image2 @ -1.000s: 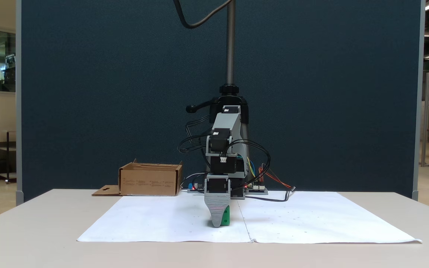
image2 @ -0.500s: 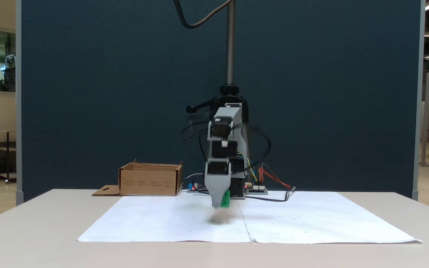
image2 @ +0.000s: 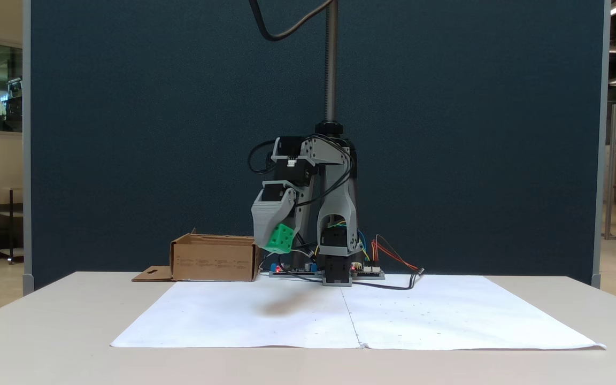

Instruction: Grasp a green dice and put it in the bin.

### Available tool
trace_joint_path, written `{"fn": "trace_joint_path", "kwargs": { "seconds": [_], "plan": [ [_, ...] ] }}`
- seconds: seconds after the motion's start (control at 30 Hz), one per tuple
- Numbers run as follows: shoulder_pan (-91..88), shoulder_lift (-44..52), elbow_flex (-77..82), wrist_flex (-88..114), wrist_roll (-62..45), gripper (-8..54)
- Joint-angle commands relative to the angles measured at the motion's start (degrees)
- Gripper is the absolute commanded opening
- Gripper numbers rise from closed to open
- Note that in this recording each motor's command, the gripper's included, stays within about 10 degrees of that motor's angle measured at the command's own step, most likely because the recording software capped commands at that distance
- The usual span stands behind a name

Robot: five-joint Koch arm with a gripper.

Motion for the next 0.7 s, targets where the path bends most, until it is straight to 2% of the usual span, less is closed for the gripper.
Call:
{"fn": "trace_joint_path", "kwargs": {
  "seconds": [0.0, 0.23, 0.4, 0.67],
  "plan": [
    [6.3, 3.1, -3.3, 1.1, 4.0, 12.0],
    [27.6, 7.1, -4.4, 4.0, 3.9, 12.0],
    [44.4, 7.8, -7.7, 4.4, -1.9, 12.0],
    [60.8, 6.8, -9.5, 4.4, -9.5, 12.0]
  ]
}}
